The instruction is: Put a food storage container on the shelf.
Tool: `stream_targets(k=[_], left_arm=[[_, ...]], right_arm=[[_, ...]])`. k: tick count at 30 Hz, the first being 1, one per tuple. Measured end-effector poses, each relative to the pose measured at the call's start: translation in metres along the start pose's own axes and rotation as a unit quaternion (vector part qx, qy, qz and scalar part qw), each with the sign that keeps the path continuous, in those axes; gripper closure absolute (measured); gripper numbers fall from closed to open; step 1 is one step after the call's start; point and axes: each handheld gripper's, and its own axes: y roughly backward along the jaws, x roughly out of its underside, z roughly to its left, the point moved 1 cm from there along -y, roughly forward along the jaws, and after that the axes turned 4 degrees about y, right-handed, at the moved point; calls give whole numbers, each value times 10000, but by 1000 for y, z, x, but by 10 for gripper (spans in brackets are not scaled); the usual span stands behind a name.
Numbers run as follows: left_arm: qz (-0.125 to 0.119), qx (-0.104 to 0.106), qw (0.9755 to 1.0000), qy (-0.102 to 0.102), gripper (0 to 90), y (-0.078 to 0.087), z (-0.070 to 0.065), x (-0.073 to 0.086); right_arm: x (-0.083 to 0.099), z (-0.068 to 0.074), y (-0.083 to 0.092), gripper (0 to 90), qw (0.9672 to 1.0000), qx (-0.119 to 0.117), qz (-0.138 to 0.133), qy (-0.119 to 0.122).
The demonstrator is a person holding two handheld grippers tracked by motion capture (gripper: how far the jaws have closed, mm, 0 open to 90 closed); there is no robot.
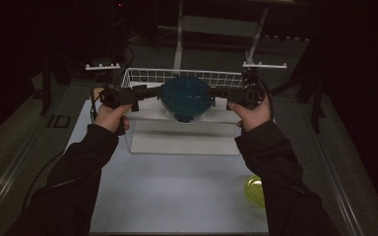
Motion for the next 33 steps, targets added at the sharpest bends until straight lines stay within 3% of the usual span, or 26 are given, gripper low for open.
stream_targets(k=[3,7,12,18,23,27,31,33], left_arm=[[26,43,9996,-260,134,5,-7,6],[110,68,9993,-364,4,9,-13,14],[206,-21,9972,-720,4,14,-24,25],[36,6,9960,-893,4,23,-32,37],[29,24,9950,-993,4,27,-33,46],[29,-87,9929,-1188,4,28,-35,57],[49,-210,9901,-1388,4,30,-38,70],[106,-174,9901,-1386,4,30,-39,77]], right_arm=[[4,11,3,518,9998,-82,-2,155],[12,24,6,543,9992,-176,-3,365],[24,40,7,643,9976,-381,125,557],[44,55,6,684,9951,-559,278,764],[57,62,0,799,9935,-599,400,877],[63,64,-5,896,9920,-638,522,957],[67,64,-10,900,9919,-644,577,928],[68,63,-13,900,9923,-645,585,880]])
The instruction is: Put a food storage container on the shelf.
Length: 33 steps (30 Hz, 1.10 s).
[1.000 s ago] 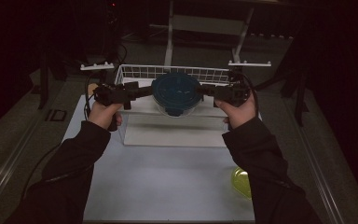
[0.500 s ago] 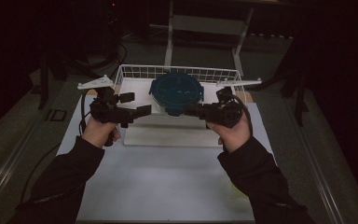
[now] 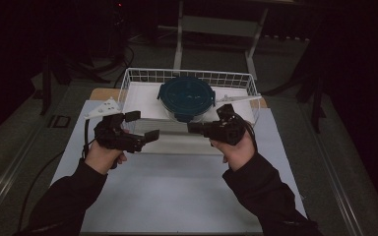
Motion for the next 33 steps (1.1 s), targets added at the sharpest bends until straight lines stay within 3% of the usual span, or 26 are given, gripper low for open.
stream_targets(k=[6,7,8,10,15,25,33], left_arm=[[61,78,9999,-81,4,-1,-3,20],[102,30,9999,-104,4,-2,-3,30],[89,25,9999,-101,4,-1,-3,34],[113,22,9999,-33,4,-1,-3,44],[200,52,9998,36,4,-2,-6,64],[351,110,9993,-39,4,1,-16,92],[446,58,9990,-52,4,12,-16,104]], right_arm=[[-1,-7,-6,900,9999,79,-34,-136],[-2,-9,-7,900,9998,99,-31,-148],[-2,-12,-10,900,9998,44,-33,-209],[-3,-12,-12,900,9996,218,-15,-153],[-5,-19,-16,900,9994,162,-35,-316],[-12,-27,-21,900,9986,282,-99,-433],[-16,-32,-22,900,9978,405,-116,-513]])
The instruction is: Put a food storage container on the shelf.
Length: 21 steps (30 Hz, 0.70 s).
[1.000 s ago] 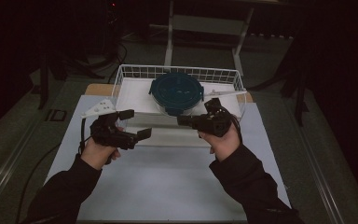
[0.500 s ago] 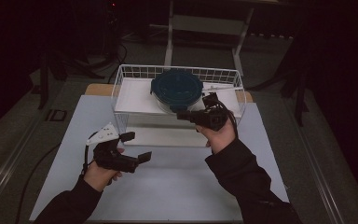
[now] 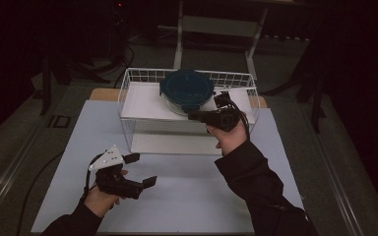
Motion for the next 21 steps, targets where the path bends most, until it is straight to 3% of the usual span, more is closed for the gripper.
stream_targets(k=[4,7,11,16,21], left_arm=[[128,15,9999,-72,4,3,-3,8],[90,15,9999,-79,4,7,-4,13],[81,-28,9999,-76,4,8,-5,19],[4,40,10000,80,4,7,-1,32],[-31,-18,9999,154,4,6,4,41]], right_arm=[[-3,-4,-2,900,9999,4,-38,-122],[-4,-6,-4,899,9999,-31,-44,-139],[-3,-3,-5,895,10000,-21,-52,-82],[1,5,-2,833,9999,-71,-13,129],[20,11,13,497,9987,-192,-188,424]])
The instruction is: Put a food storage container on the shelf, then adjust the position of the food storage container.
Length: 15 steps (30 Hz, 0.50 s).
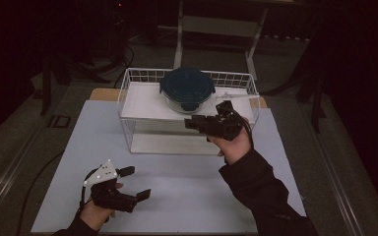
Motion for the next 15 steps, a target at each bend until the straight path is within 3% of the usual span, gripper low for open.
stream_targets(k=[2,3,5,7,12,15], left_arm=[[-40,-5,10000,-51,4,1,1,1],[-78,-1,10000,-55,4,1,0,2],[-182,55,9997,-123,4,2,-1,3],[-131,16,9997,-207,4,1,-2,3],[-126,63,9997,-179,4,-1,-2,6],[-129,56,9998,-139,4,-2,0,7]], right_arm=[[4,1,3,448,9999,38,-56,82],[14,1,10,313,9997,-20,-170,196],[23,0,17,253,9993,-51,-245,271],[31,-1,25,196,9991,-60,-282,300],[52,-2,51,183,9966,-47,-495,652],[65,-3,67,155,9954,-46,-664,691]])
